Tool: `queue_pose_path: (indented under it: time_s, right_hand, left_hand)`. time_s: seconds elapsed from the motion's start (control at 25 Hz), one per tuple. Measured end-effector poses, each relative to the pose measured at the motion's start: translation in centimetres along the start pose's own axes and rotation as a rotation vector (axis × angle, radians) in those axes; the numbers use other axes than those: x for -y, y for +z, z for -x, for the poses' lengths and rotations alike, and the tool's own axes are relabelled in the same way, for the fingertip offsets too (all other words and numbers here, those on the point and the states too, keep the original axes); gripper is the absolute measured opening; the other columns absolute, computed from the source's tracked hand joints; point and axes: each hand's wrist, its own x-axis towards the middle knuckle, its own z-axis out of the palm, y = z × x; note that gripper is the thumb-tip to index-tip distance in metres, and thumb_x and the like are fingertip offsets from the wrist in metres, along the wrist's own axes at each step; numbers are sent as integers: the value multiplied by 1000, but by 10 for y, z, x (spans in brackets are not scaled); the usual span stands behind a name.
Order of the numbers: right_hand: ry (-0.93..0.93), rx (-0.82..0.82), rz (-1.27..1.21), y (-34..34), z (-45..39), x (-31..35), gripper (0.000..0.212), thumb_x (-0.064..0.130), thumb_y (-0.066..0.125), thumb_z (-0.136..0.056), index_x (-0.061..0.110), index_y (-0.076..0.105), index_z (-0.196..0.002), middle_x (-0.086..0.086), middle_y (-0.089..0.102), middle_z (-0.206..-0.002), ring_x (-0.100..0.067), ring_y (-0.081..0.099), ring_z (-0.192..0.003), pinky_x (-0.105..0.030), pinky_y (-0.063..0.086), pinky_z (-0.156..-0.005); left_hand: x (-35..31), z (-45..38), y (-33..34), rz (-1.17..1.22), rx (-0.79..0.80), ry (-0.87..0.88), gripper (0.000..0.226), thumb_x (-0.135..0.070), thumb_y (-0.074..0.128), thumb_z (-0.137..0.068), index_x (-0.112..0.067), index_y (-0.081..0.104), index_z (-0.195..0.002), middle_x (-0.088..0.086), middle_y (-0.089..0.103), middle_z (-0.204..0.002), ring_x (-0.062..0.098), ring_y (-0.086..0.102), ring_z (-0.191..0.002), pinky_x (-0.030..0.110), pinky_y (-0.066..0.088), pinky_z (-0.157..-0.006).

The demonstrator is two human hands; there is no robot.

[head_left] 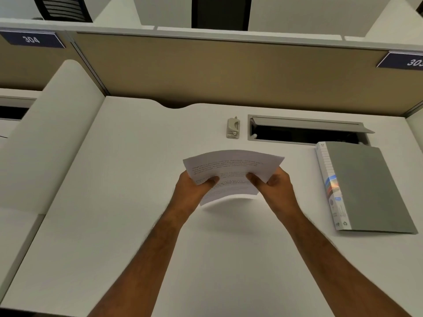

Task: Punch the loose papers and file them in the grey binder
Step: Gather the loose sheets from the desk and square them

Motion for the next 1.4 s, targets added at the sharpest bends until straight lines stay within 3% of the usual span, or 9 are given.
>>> queue_pose_path:
  time_s: [0.2,0.36,0.6,0.76,0.88,1.16,1.28,1.4]
  right_hand:
    - [69,-27,-43,2,3,-16,38,25,79,-87,26,65,-122,7,74,-112,-12,70,-102,-27,59,-88]
    - [43,-25,-46,0,4,-15,33,25,78,-88,27,67,-119,10,75,-107,-7,72,-95,-20,59,-79]
    - [83,10,-43,2,12,-28,34,28,80,-86,27,69,-119,12,76,-106,-3,71,-95,-19,58,-80]
    - [104,62,-23,1,11,-35,34,31,80,-87,29,69,-119,11,76,-107,-4,71,-97,-26,58,-85]
    - [104,75,-22,3,10,-37,30,31,79,-88,33,68,-115,11,76,-106,-4,71,-97,-22,58,-83]
    - [94,54,19,0,3,-37,34,24,79,-87,30,66,-118,15,72,-106,-5,71,-91,-13,57,-70]
    - [111,53,-3,-5,-1,-39,34,26,81,-85,29,67,-116,15,73,-105,-1,72,-88,-16,58,-68]
    - [117,64,-22,-12,-6,-41,31,26,82,-85,33,65,-110,15,74,-103,-7,74,-89,-22,61,-68]
  left_hand:
    - [0,1,5,2,41,-1,42,-26,83,-86,-29,70,-125,-10,75,-111,12,71,-103,21,61,-83]
    - [-2,1,6,39,39,4,41,-29,83,-86,-30,70,-125,-11,75,-112,12,71,-102,23,62,-80]
    - [7,7,12,80,16,-19,37,-29,83,-85,-31,71,-120,-14,76,-105,5,71,-96,15,58,-72]
    - [18,7,13,88,66,-43,38,-27,82,-87,-32,71,-123,-10,77,-111,14,71,-107,24,61,-83]
    - [24,6,12,68,67,-55,38,-30,82,-87,-34,70,-123,-9,76,-113,16,70,-110,34,61,-92]
    - [20,-7,18,3,48,-67,37,-34,81,-87,-33,70,-122,-10,75,-111,16,70,-104,35,63,-86]
    - [19,-14,21,-11,64,-87,36,-34,81,-87,-33,70,-121,-10,76,-110,16,71,-102,35,63,-85]
    - [16,-24,25,-22,83,-103,33,-31,81,-88,-30,69,-119,-8,76,-109,17,74,-98,36,65,-81]
